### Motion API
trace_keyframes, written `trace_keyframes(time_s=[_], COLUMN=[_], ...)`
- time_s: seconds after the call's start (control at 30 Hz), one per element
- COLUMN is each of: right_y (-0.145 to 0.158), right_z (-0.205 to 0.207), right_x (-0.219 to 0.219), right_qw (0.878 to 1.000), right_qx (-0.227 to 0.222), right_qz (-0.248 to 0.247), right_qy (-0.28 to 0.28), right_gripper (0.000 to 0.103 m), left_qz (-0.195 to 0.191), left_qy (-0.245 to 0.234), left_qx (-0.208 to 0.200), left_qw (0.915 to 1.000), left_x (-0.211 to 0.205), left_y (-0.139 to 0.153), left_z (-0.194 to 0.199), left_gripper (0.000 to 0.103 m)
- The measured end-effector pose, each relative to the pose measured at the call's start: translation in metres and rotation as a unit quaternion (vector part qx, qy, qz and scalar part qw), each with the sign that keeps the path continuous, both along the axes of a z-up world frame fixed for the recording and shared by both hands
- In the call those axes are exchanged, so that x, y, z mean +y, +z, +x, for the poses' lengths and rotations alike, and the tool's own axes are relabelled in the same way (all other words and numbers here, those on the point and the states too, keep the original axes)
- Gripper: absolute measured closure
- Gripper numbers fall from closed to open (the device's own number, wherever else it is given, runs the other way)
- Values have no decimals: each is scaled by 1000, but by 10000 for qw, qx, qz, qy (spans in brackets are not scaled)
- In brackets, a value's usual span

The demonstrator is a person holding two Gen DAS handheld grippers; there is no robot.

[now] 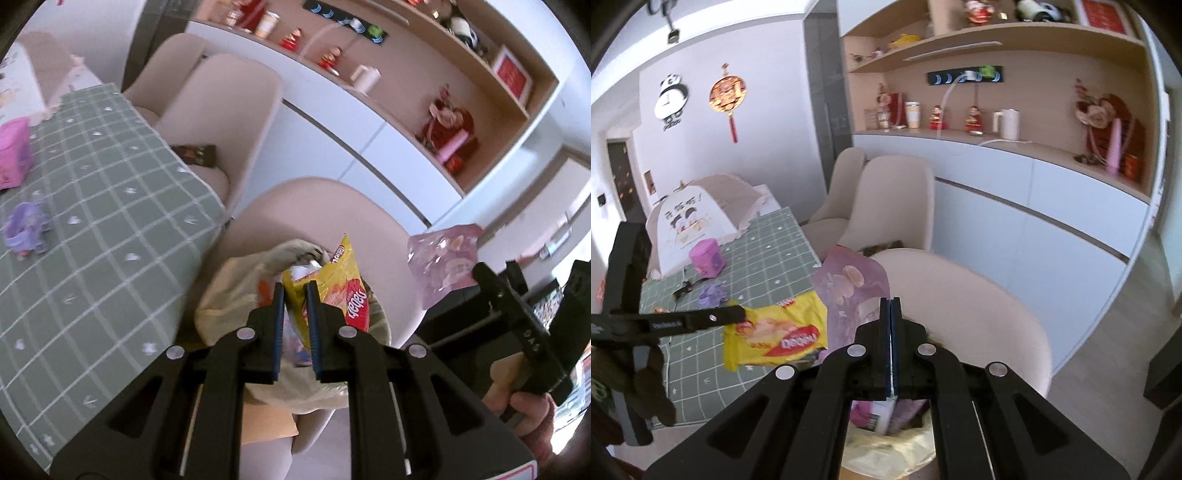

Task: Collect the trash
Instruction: 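Carry the Oreo pack and purple bag to the bin and release both, then move both tools back over the table toward the red snack bag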

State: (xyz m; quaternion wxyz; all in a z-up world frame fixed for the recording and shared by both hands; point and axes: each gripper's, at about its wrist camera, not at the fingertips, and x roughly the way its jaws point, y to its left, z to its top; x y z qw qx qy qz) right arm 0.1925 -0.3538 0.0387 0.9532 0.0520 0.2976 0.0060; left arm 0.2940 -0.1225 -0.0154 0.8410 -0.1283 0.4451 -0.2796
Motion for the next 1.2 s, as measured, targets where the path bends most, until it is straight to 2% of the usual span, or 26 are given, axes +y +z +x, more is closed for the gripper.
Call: trace_keyframes(time_s=[0.23,0.27,0.33,0.43,0.63,0.77,0.9,1.03,1.13,1.2], right_y=[-13,-15,-20,-28,-49,-68,-89,-119,-133,-135], right_z=[-6,-6,-4,-1,14,26,39,47,49,49], right_x=[-25,-26,-25,-23,-17,-4,16,23,15,12], right_qw=[9996,9995,9994,9992,9981,9955,9933,9900,9864,9855], right_qx=[73,93,138,197,461,725,991,1356,1561,1586], right_qz=[99,132,182,226,403,610,521,364,511,608], right_qy=[-237,-254,-275,-247,-106,100,291,159,15,24], right_gripper=[100,100,100,100,100,100,100,100,99,99], left_qz=[2,-17,-95,-177,30,325,578,742,726,705], left_qy=[-200,-237,-367,-326,42,354,471,603,803,944], left_qx=[152,180,333,403,332,165,56,-20,31,86], left_qw=[9997,9996,9987,9985,9994,9987,9972,9954,9941,9930], left_x=[-44,-48,-55,-51,-21,7,33,64,90,107], left_y=[-19,-22,-28,-32,-30,-26,-22,-18,-19,-22], left_z=[15,17,19,17,10,1,-13,-26,-31,-33], left_gripper=[91,89,74,72,69,66,65,64,57,57])
